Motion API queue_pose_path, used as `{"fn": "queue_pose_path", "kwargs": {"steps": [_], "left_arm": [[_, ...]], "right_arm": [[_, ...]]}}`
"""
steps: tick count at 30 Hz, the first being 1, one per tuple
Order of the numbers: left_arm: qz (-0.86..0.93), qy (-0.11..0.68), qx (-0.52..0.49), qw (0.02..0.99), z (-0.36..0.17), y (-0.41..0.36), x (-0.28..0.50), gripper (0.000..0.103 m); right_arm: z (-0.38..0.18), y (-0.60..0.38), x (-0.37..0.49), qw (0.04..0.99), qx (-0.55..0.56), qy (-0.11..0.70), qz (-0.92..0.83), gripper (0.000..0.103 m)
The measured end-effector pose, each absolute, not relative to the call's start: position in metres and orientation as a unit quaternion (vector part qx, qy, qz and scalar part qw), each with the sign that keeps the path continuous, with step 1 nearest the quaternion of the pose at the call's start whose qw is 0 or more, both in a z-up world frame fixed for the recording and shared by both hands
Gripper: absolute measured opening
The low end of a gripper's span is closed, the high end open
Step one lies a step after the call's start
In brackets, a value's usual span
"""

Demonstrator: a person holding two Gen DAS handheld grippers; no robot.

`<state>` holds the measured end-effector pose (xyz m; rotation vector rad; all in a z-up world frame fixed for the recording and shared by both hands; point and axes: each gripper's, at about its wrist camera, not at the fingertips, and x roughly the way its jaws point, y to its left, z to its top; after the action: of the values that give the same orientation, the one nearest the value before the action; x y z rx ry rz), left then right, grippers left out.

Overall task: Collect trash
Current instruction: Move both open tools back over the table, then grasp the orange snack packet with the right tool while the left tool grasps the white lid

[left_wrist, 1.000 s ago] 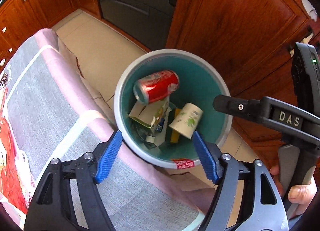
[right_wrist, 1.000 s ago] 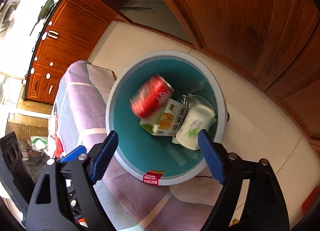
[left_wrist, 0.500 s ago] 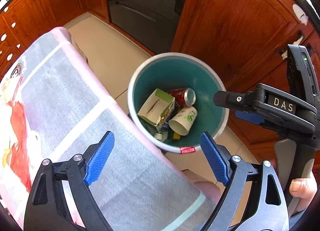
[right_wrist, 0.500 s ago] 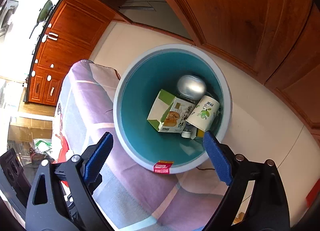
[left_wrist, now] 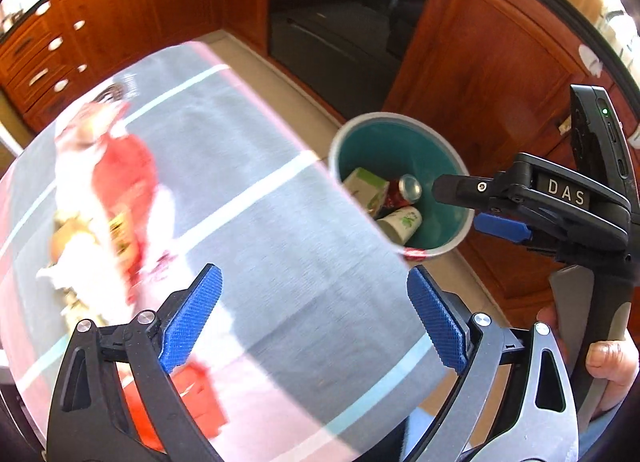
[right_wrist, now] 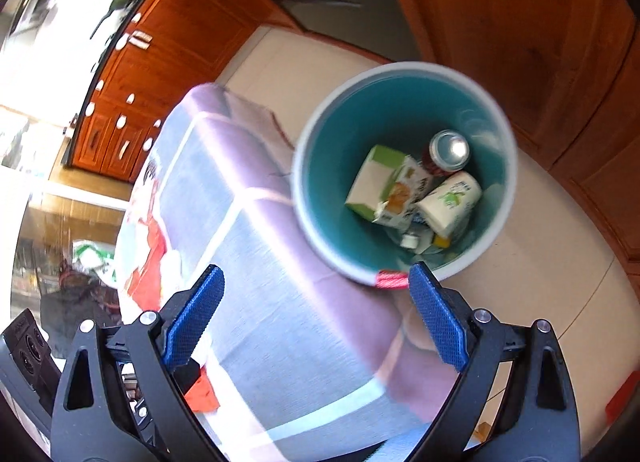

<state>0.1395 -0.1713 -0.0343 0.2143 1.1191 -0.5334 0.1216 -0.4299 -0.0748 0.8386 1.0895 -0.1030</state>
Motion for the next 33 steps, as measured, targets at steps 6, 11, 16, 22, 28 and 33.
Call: {"fn": "queue_pose_path", "kwargs": {"steps": [6,11,16,22,28,33], "left_arm": [[-0.225,0.518,0.07,0.823,-0.025,-0.112,0.131,0.095],[-0.204,0.508,0.04,0.836,-0.013,-0.056,0.121,0.095],[-0.168,0.504,0.019,0.847,-0.014,-0.001,0.118,0.097],[-0.139,0.519,-0.023,0.843,-0.032,0.053,0.119,0.097],[-0.141,0.538,-0.04,0.83,-0.06,0.079,0.111,0.097],[-0.151,0.549,-0.046,0.821,-0.077,0.086,0.102,0.097]], "right_arm": [[-0.06,-0.378,0.127,0.778,0.354,0.519,-0.015,0.089],[-0.05,-0.333,0.128,0.781,0.323,0.535,0.01,0.089],[-0.048,-0.287,0.13,0.776,0.295,0.556,0.034,0.089],[-0.061,-0.242,0.129,0.758,0.276,0.588,0.06,0.089],[-0.067,-0.203,0.13,0.741,0.264,0.611,0.092,0.089],[-0.074,-0.176,0.134,0.737,0.243,0.623,0.103,0.089]]}}
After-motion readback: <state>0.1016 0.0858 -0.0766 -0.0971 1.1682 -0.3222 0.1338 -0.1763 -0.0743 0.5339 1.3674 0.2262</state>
